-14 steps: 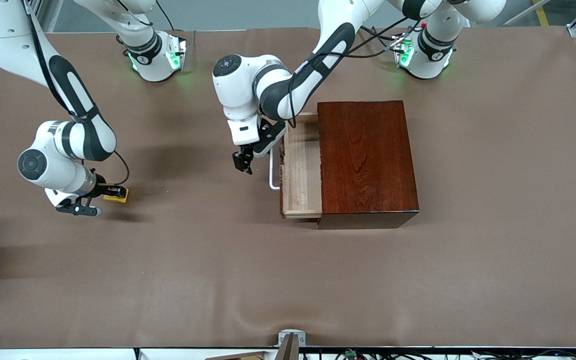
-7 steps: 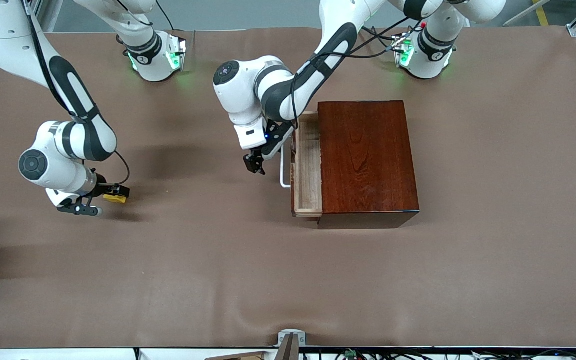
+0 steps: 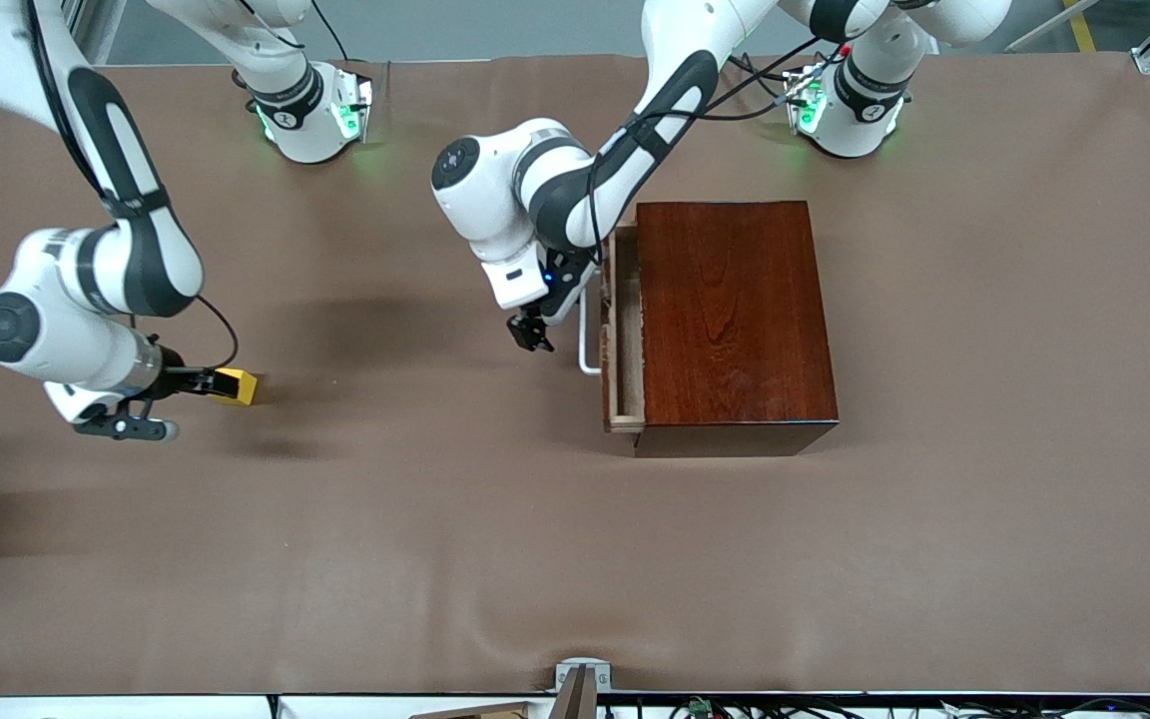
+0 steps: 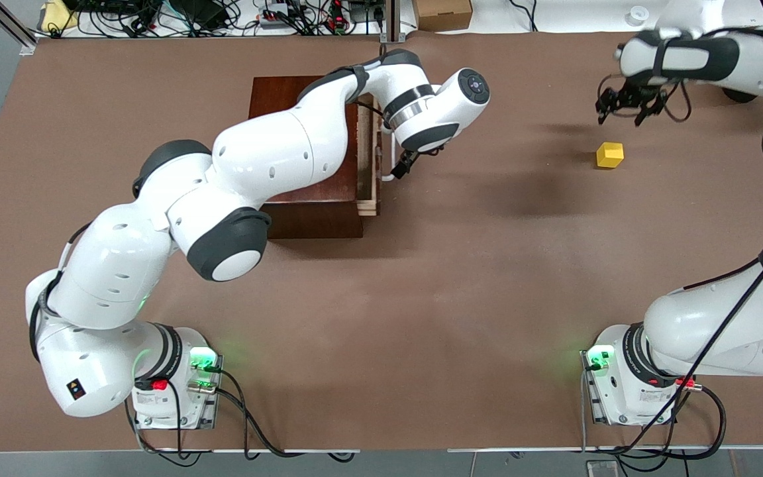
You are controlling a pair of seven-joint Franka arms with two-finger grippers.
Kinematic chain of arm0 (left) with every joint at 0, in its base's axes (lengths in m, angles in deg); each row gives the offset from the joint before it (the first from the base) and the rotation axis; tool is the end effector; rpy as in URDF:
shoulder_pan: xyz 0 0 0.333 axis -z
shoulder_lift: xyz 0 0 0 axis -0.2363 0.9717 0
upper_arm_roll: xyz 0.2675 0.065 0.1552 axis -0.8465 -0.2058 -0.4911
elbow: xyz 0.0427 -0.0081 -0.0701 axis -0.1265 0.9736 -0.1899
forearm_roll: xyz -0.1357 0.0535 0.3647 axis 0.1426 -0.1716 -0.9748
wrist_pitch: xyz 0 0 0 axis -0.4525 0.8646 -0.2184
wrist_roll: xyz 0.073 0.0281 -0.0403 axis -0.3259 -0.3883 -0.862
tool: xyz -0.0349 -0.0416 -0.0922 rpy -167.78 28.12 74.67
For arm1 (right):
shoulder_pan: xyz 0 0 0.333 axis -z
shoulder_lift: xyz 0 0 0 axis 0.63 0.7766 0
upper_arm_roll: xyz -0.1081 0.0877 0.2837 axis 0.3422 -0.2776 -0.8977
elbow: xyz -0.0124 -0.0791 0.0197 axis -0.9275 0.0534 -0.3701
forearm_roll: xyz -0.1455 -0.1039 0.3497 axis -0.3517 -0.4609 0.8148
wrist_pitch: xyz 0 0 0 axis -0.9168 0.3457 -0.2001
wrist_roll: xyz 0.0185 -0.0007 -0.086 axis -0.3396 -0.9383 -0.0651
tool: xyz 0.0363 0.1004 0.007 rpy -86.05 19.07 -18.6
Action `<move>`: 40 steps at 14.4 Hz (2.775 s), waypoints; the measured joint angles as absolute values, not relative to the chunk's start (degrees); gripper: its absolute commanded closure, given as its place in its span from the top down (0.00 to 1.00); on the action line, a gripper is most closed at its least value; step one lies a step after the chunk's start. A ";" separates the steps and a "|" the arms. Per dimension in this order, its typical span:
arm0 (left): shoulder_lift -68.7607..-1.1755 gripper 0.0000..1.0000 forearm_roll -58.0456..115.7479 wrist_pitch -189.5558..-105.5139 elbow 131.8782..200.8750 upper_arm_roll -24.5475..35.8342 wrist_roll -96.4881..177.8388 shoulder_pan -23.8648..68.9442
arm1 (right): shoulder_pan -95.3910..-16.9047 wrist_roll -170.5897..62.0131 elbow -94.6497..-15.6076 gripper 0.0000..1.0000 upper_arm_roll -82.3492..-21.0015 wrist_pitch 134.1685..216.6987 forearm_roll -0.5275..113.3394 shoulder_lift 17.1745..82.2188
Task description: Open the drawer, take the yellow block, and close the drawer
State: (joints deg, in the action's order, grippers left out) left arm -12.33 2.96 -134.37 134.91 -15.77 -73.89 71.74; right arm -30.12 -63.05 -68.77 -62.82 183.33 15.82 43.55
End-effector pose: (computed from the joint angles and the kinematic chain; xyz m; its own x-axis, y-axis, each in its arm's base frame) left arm 0.4341 -0.5946 0.2666 0.4782 0.7940 0.3752 0.8645 -0.5009 -0.0418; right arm 0.5951 -0.0383 0.3119 0.9900 -0.0872 -0.1110 -0.0847 -0.9960 0.0266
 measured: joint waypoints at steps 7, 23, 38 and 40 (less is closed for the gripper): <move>-12.29 1.00 2.87 -129.46 135.84 -15.86 -73.89 70.53 | -35.06 -63.12 -57.34 1.00 -63.16 167.11 15.82 38.02; -13.91 1.00 2.84 -145.10 134.80 -15.81 -70.40 70.20 | -37.23 -60.05 -29.25 1.00 -63.22 137.36 18.85 35.95; -48.43 1.00 2.91 -133.35 149.68 -18.30 -20.78 48.40 | -37.27 -51.72 -40.58 1.00 -62.99 140.41 19.43 27.28; -52.74 1.00 3.22 -133.35 153.78 -18.26 -15.40 45.08 | -37.28 -51.39 -40.61 1.00 -63.03 140.71 19.43 27.26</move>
